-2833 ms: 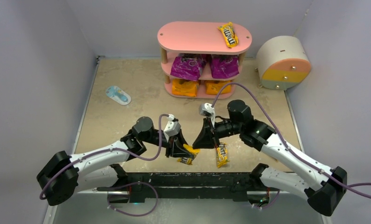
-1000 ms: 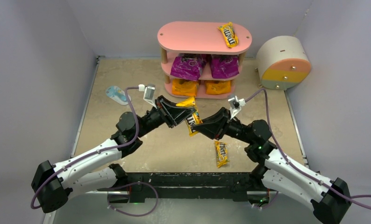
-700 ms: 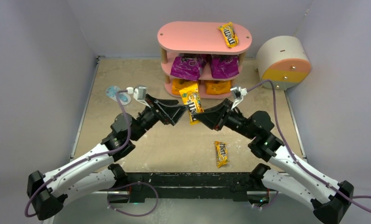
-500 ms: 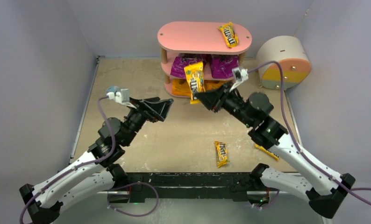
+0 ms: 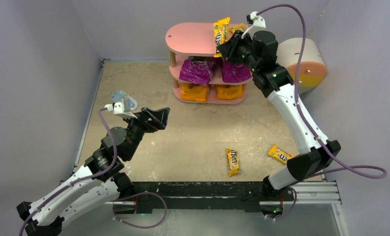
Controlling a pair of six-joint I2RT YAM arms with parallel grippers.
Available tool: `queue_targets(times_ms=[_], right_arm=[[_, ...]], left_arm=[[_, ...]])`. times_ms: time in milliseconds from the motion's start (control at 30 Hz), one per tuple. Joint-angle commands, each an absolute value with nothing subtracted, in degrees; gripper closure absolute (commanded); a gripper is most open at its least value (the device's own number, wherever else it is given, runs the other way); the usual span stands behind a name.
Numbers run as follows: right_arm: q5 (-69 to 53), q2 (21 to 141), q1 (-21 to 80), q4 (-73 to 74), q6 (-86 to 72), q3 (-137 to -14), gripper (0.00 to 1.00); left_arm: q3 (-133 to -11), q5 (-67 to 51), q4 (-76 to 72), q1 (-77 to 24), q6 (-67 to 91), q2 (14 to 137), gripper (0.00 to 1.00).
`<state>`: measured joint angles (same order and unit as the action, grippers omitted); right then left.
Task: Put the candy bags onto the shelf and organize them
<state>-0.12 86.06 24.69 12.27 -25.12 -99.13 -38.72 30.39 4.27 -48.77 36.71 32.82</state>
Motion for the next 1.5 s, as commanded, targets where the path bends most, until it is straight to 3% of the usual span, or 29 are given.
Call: queue_targets(times_ms=[0, 433, 900, 1467], right_arm=[[-4.8, 88.4, 23.1, 15.8, -22.1, -106.2, 0.91], [-6.3, 97.6, 19.5, 20.5, -23.1, -116.1, 0.86], [-4.9, 99.2, 18.9, 22.4, -22.0, -119.3, 0.56], [-2.0, 91.5, 18.8, 21.0, -18.6, -113.8, 0.32]], left_arm=[[-38.5, 31.0, 5.7, -48.6, 35.3, 33.3, 0.03], [-38.0, 30.8, 7.3, -48.6, 35.8, 33.0, 0.01], [-37.7, 31.2, 7.1, -48.6, 35.6, 32.9, 0.00], [-37.7, 30.1, 6.5, -48.6, 35.7, 33.7, 0.00]])
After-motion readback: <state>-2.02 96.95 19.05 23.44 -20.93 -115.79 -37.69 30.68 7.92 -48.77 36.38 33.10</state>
